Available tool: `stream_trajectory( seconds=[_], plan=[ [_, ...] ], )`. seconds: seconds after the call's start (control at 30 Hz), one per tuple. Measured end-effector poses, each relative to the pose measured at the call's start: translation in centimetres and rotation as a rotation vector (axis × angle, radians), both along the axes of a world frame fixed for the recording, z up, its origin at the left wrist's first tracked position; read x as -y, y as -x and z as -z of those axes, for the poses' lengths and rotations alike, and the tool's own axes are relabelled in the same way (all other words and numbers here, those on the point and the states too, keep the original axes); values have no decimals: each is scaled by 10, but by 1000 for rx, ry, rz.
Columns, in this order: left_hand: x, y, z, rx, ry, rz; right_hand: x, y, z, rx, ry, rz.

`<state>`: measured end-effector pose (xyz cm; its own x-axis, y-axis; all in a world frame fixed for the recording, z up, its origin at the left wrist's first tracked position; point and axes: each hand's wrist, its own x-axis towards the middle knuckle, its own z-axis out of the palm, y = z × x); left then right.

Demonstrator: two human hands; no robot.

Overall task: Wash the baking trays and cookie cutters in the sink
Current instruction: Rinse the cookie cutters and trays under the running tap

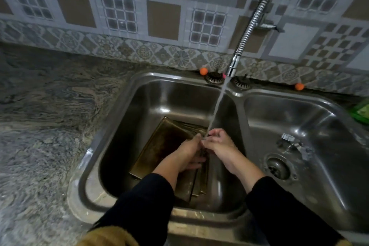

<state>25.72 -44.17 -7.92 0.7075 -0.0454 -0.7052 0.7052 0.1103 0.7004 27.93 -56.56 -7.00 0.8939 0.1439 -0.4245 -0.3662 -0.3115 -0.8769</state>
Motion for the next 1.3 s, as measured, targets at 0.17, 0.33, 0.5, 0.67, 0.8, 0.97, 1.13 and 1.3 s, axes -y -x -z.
stream_trajectory(
  seconds=[0.17, 0.33, 0.5, 0.67, 0.8, 0.97, 1.13, 1.3],
  plan=[
    [8, -5, -1, 95, 238, -369, 17, 7, -9, 65, 28, 84],
    [8, 2, -4, 171, 223, -418, 25, 18, -7, 135, 14, 66],
    [5, 10, -5, 288, 148, -435, 19, 20, -13, 76, 3, -3],
    [1, 19, -15, 382, 105, -349, 10, 18, -15, 281, 301, -172],
    [1, 20, -20, 361, 117, -329, 13, 18, -17, 683, 600, -283],
    [14, 21, -28, 381, 47, -296, 37, 17, -26, 866, 834, -426],
    [58, 7, -29, 560, -321, -64, 90, 8, -40, 881, 940, -361],
    [123, -14, -26, 728, -822, 400, 173, -14, -24, 653, 873, -138]
  ],
)
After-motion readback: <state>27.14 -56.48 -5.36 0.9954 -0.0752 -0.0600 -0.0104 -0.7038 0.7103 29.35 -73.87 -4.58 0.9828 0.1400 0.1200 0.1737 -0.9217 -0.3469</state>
